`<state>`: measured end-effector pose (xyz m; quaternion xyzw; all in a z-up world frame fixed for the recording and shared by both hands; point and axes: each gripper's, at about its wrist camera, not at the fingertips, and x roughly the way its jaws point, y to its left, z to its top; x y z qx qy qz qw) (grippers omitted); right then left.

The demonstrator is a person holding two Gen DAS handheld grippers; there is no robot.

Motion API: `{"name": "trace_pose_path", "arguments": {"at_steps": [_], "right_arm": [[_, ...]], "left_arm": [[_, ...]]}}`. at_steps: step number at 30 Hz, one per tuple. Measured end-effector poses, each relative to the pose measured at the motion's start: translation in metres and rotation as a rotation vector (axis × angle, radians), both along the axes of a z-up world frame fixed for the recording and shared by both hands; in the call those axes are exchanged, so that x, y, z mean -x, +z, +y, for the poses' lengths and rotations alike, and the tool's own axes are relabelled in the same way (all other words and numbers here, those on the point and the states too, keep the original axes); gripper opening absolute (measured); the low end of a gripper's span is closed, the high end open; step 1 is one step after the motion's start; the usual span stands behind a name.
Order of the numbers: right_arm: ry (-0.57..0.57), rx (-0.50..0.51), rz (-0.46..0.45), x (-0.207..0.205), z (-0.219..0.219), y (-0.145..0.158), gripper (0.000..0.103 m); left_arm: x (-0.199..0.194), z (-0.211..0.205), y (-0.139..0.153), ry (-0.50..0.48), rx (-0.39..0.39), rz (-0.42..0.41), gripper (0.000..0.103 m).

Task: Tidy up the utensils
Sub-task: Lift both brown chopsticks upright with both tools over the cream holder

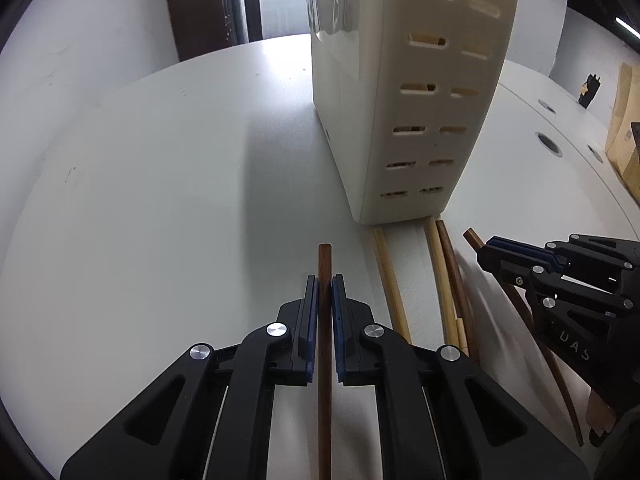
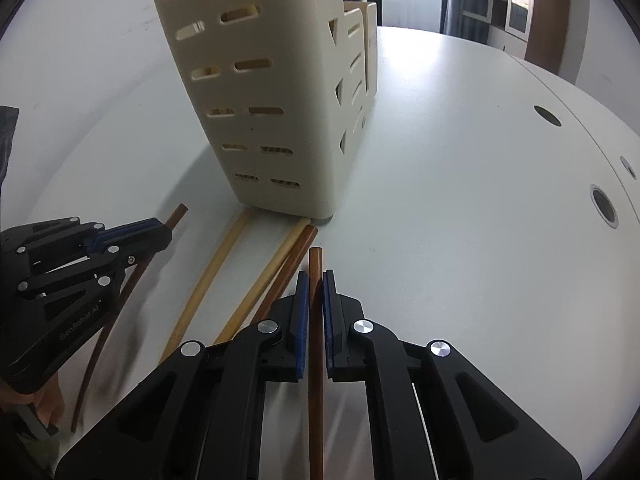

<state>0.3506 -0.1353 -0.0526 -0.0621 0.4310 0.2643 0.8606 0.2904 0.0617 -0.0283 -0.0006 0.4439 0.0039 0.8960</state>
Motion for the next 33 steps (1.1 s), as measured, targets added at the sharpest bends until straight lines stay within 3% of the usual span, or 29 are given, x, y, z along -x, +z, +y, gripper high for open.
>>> {"name": "trace_pose_path", "arguments": {"at_steps": [12,33], "right_arm": [[0.023,-0.09,-0.161,0.025,-0.014,0.054,0.008],[0.043,-0.165,-0.376,0.057,-0.024,0.139,0.008]], "left_arm": [[0.029,0.003,0.058,0.029,0.069,-0.175,0.006],[0.049,-0.019,0.135,-0.019,0.02,-0.362,0.006]]}}
